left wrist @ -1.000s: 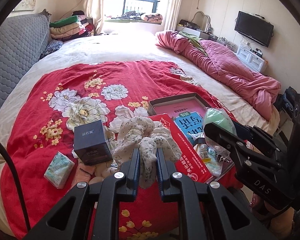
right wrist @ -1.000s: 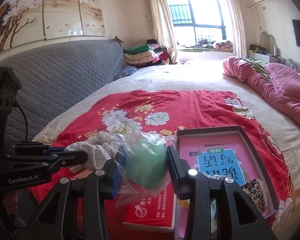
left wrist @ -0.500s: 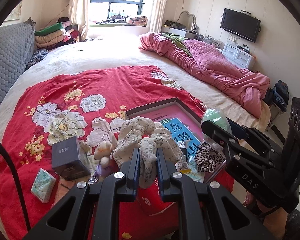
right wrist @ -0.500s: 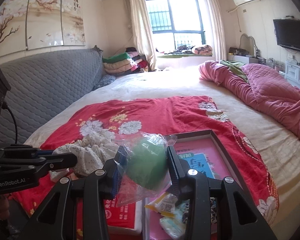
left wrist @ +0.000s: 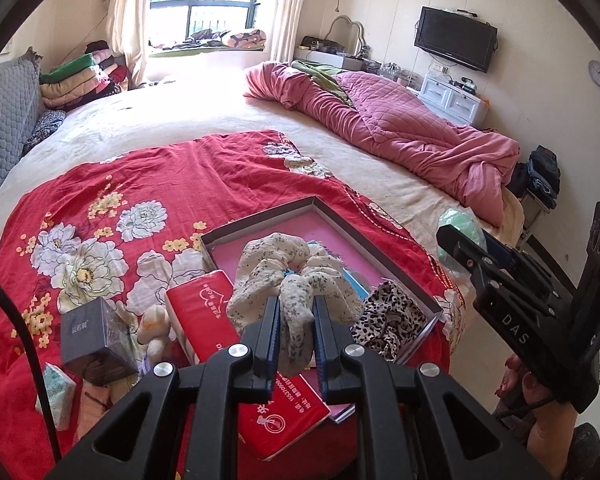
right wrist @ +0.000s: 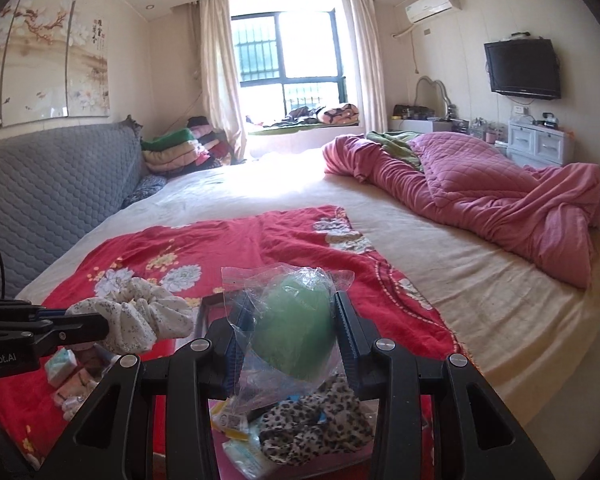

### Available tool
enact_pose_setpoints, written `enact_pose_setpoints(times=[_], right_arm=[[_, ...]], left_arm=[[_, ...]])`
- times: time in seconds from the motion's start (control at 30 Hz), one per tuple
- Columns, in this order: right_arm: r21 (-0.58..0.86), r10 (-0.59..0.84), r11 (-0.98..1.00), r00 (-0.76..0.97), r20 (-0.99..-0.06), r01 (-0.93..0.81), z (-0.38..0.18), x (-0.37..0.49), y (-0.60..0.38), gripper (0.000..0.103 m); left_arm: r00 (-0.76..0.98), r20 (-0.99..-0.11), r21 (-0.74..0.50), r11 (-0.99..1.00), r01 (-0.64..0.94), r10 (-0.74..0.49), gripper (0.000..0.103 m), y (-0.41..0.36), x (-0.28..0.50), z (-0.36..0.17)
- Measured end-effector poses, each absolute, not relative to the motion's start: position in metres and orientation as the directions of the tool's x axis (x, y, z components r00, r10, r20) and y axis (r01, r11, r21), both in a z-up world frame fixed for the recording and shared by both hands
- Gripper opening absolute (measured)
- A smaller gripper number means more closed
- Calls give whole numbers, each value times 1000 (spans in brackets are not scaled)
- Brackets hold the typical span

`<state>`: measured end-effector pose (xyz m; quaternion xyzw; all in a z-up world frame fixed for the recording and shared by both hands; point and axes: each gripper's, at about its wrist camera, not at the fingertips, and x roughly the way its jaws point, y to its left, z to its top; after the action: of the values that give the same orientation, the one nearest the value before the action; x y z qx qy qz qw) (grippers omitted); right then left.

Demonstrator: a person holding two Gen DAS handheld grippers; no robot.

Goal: Organize soft objects
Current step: 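Carry the scrunchie with left tool while right carries the bagged green ball over the tray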

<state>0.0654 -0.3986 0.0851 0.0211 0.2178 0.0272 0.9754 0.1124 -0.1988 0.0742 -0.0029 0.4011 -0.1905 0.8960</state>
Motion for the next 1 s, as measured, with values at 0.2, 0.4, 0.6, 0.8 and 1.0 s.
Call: enact_pose_setpoints(times=[0.2, 0.4, 0.6, 0.8, 1.0], right_arm=[[23, 9, 1000, 903, -429, 0, 81, 65, -410, 42], [17, 55, 998, 886, -460, -53, 72, 71, -409, 42], [5, 94, 994, 844, -529, -108, 55, 80, -399, 42], [3, 123, 989, 798, -590, -150, 36, 89, -394, 42], [18, 138, 986, 748, -649, -167, 16, 98, -396, 42]], left_arm=[[577, -729, -167, 913, 372, -369, 15, -216, 118, 62], [546, -748, -172, 906, 387, -376, 15, -231, 131, 47], [527, -767, -190, 914, 359, -367, 15, -229, 150, 34], [509, -786, -185, 919, 349, -351, 15, -233, 159, 20], [483, -805, -184, 919, 348, -344, 15, -240, 166, 6]])
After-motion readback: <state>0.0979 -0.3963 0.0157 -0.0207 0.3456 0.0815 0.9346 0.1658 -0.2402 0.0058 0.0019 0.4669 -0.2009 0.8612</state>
